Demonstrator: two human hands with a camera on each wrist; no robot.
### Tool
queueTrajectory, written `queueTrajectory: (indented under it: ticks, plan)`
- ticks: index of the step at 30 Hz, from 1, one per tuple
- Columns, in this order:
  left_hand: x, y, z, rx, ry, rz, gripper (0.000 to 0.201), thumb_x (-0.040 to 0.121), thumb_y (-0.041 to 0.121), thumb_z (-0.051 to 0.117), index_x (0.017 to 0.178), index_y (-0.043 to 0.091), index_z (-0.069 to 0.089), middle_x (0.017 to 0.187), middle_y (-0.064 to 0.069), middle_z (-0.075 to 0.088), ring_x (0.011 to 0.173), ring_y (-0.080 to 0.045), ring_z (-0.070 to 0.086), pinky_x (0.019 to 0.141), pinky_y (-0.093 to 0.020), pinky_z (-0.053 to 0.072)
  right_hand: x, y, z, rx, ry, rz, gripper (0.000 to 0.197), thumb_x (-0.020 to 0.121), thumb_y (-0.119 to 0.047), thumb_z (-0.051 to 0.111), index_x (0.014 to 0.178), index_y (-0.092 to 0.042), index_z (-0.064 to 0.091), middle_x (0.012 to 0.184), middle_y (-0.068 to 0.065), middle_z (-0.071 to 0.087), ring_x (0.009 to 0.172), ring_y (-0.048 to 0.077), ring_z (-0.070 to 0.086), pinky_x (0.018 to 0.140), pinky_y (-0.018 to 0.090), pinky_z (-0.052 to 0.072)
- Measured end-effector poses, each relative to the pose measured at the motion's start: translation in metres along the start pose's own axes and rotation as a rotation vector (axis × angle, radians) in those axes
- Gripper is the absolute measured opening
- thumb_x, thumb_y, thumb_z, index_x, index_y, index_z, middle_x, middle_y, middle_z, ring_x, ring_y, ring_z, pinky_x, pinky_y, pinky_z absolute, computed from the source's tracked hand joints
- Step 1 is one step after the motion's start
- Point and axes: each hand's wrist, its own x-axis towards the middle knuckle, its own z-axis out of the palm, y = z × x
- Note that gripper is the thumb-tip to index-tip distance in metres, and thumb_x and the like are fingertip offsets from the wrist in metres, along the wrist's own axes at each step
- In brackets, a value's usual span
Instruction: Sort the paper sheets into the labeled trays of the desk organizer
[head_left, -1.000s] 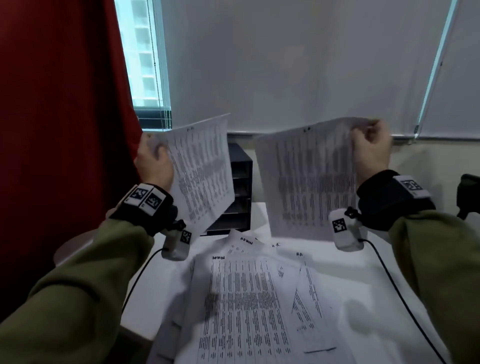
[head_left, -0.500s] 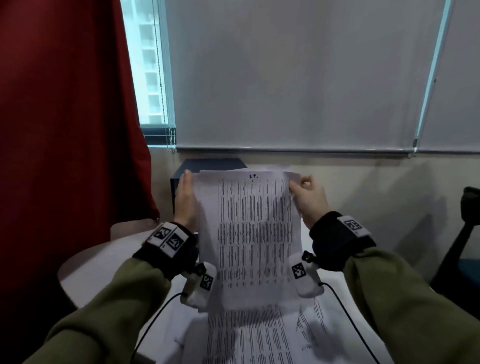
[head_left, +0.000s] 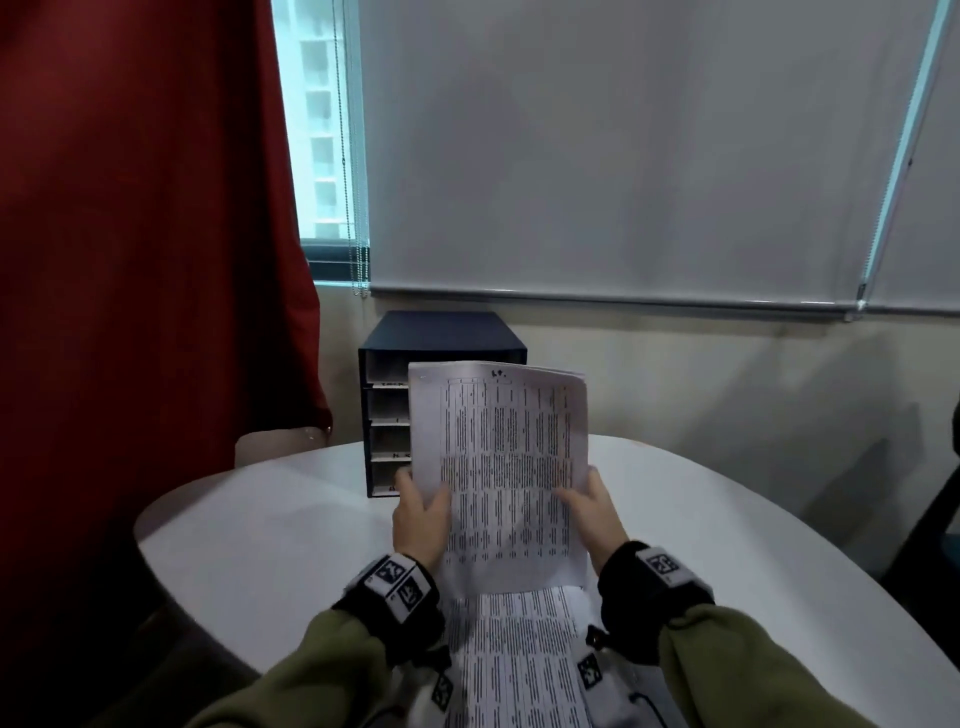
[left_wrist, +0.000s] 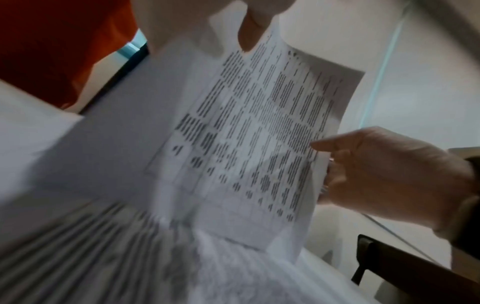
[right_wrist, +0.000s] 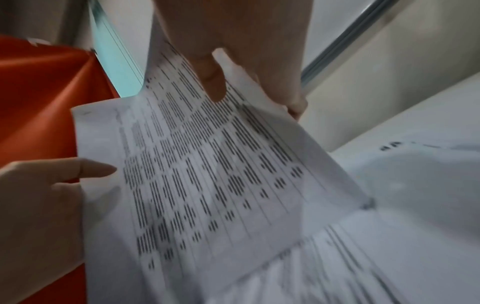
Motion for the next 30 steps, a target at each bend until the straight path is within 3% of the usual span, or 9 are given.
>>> queueTrajectory:
  ticks: [3, 7, 10, 15, 18, 22, 24, 26, 30]
  plan:
    - [0.017, -0.031, -0.001, 0.1, -0.223, -0.166, 0.048, 0.087, 0.009, 0.047, 0.133, 0.014, 0.033, 0.12, -0.004, 0.056, 0.107, -0.024, 0.054, 0.099, -0.032, 0.042, 0.005, 0.027, -0.001, -0.143, 0.027, 0.089, 0.016, 0.096, 0.002, 0.039, 0.102, -0.011, 0.045, 0.097, 0.009, 0.059, 0.079, 0.02, 0.06, 0.057, 0.023, 0.053]
    - [0.06, -0.074, 0.005, 0.185, -0.333, -0.194, 0.06, 0.074, 0.01, 0.045, 0.133, 0.019, 0.037, 0.129, -0.003, 0.056, 0.116, -0.027, 0.055, 0.105, -0.045, 0.043, 0.04, 0.06, -0.008, -0.225, 0.138, 0.21, 0.037, 0.079, -0.006, 0.033, 0.111, -0.012, 0.052, 0.111, 0.015, 0.06, 0.1, 0.034, 0.06, 0.09, 0.05, 0.052]
    - [0.05, -0.045, -0.007, 0.16, -0.321, -0.251, 0.054, 0.075, 0.014, 0.043, 0.129, 0.008, 0.042, 0.125, -0.012, 0.056, 0.115, -0.035, 0.055, 0.103, -0.046, 0.043, 0.069, 0.09, -0.013, -0.223, 0.11, 0.308, 0.027, 0.071, -0.007, 0.033, 0.084, -0.024, 0.05, 0.092, 0.01, 0.058, 0.095, 0.037, 0.06, 0.079, 0.039, 0.047]
    - [0.058, -0.03, -0.026, 0.045, -0.177, -0.325, 0.022, 0.083, 0.014, 0.04, 0.102, 0.005, 0.044, 0.107, -0.025, 0.05, 0.103, -0.043, 0.053, 0.082, -0.042, 0.044, 0.074, 0.066, 0.016, -0.219, 0.039, 0.326, 0.018, 0.077, -0.007, 0.037, 0.084, -0.017, 0.05, 0.092, 0.01, 0.059, 0.083, 0.027, 0.06, 0.081, 0.036, 0.049]
    - [0.089, -0.039, -0.035, 0.031, -0.124, -0.34, 0.003, 0.072, 0.018, 0.042, 0.075, 0.019, 0.042, 0.095, -0.021, 0.049, 0.083, -0.027, 0.047, 0.073, -0.039, 0.037, 0.071, 0.033, 0.031, -0.203, -0.042, 0.379, 0.025, 0.091, -0.006, 0.041, 0.073, -0.023, 0.044, 0.079, -0.004, 0.047, 0.067, 0.007, 0.045, 0.072, 0.026, 0.045]
    - [0.113, -0.017, -0.04, -0.064, -0.083, -0.304, 0.031, 0.085, -0.006, 0.033, 0.065, 0.017, 0.03, 0.072, -0.005, 0.033, 0.062, -0.02, 0.033, 0.059, -0.03, 0.027, 0.084, 0.012, 0.037, -0.281, -0.147, 0.404, 0.026, 0.092, -0.009, 0.045, 0.071, -0.022, 0.043, 0.093, 0.003, 0.046, 0.064, 0.007, 0.039, 0.068, 0.026, 0.041]
    - [0.13, -0.014, -0.037, -0.042, -0.076, -0.296, 0.033, 0.086, -0.008, 0.027, 0.065, 0.017, 0.026, 0.068, -0.004, 0.027, 0.058, -0.02, 0.027, 0.055, -0.027, 0.02, 0.09, 0.004, 0.033, -0.319, -0.161, 0.436, 0.019, 0.094, -0.014, 0.048, 0.075, -0.018, 0.049, 0.084, 0.001, 0.048, 0.059, 0.013, 0.037, 0.056, 0.024, 0.037]
    - [0.14, -0.008, -0.036, 0.001, -0.091, -0.296, 0.03, 0.09, -0.007, 0.028, 0.072, 0.017, 0.032, 0.073, -0.009, 0.034, 0.061, -0.022, 0.034, 0.053, -0.028, 0.031, 0.095, 0.0, 0.029, -0.307, -0.199, 0.49, 0.011, 0.09, -0.017, 0.053, 0.079, -0.015, 0.051, 0.075, 0.0, 0.048, 0.055, 0.015, 0.037, 0.049, 0.019, 0.032]
    - [0.163, -0.001, -0.038, -0.022, -0.083, -0.318, 0.025, 0.094, -0.005, 0.033, 0.114, -0.001, 0.048, 0.08, -0.011, 0.043, 0.066, -0.023, 0.041, 0.053, -0.021, 0.035, 0.115, 0.003, 0.033, -0.163, -0.216, 0.528, 0.01, 0.094, 0.0, 0.042, 0.09, -0.007, 0.046, 0.084, 0.009, 0.045, 0.055, 0.018, 0.05, 0.034, 0.015, 0.037]
